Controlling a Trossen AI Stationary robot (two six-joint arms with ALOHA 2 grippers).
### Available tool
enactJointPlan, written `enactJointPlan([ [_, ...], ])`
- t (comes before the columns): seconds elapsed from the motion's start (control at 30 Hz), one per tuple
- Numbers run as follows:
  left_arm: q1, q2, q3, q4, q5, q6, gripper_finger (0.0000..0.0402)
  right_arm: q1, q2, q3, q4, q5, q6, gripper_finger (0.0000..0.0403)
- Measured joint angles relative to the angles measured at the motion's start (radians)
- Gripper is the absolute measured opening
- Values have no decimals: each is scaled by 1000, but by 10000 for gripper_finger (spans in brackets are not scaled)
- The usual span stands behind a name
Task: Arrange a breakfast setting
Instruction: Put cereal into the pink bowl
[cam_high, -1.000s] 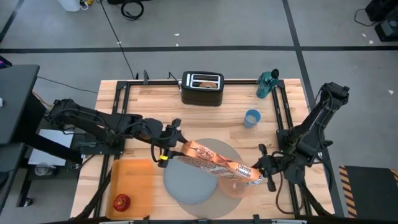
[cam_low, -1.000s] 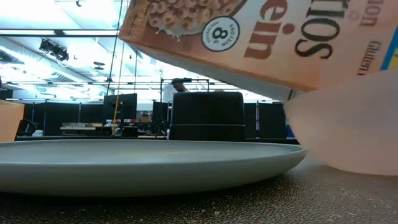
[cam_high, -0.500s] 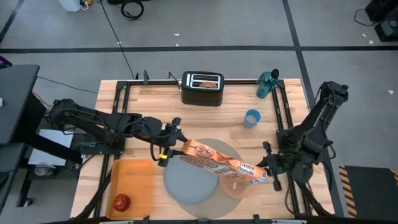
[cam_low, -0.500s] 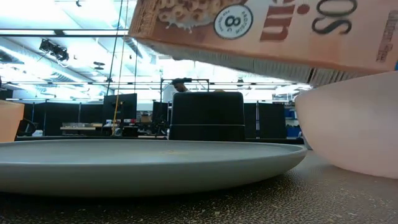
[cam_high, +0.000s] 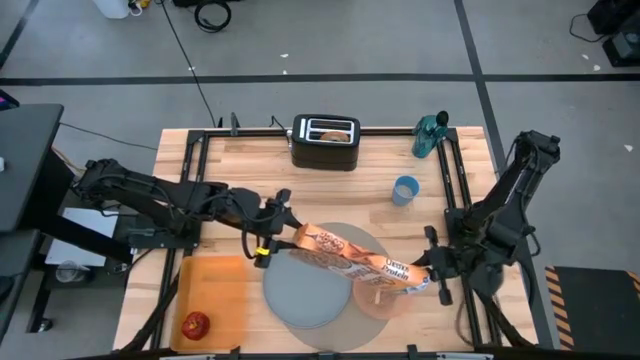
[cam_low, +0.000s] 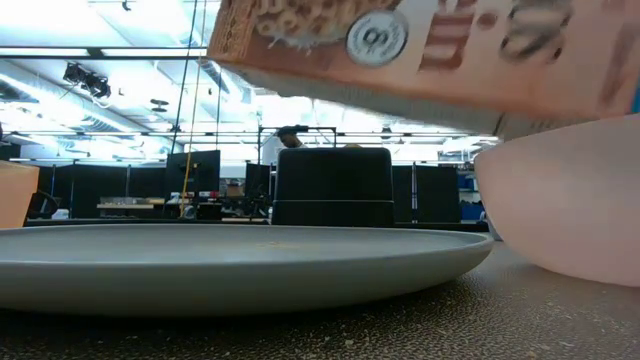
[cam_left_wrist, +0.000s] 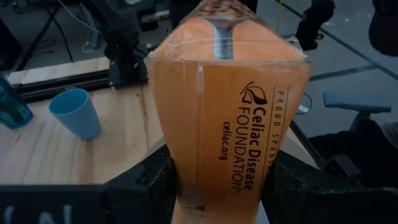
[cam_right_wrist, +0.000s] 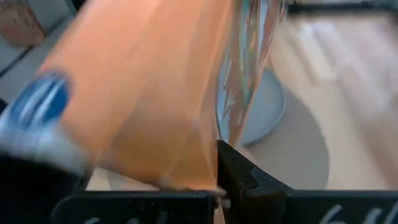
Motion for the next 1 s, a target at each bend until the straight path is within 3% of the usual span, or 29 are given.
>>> enactJointPlan([
  [0.1,-3,1,0,-4,0,1,192,-29,2,5,-28,-86,44,11],
  [0.23,7,-2,0,12,6,-3,192,-4,-7,28,-24,-8,-12,11],
  [0.37,1,1,0,-2,21,-3,192,-43,27,1,-2,-119,14,11],
  [0.53,5,-2,0,16,23,-1,192,-11,18,17,-1,-1,-29,11],
  [0.67,1,1,0,-4,25,-6,192,-46,42,-9,29,-111,1,11],
  [0.83,1,-1,0,23,26,-2,192,-11,30,9,41,-22,-42,11],
  [1.0,0,1,0,11,24,-1,192,-21,39,7,19,-93,-7,11],
])
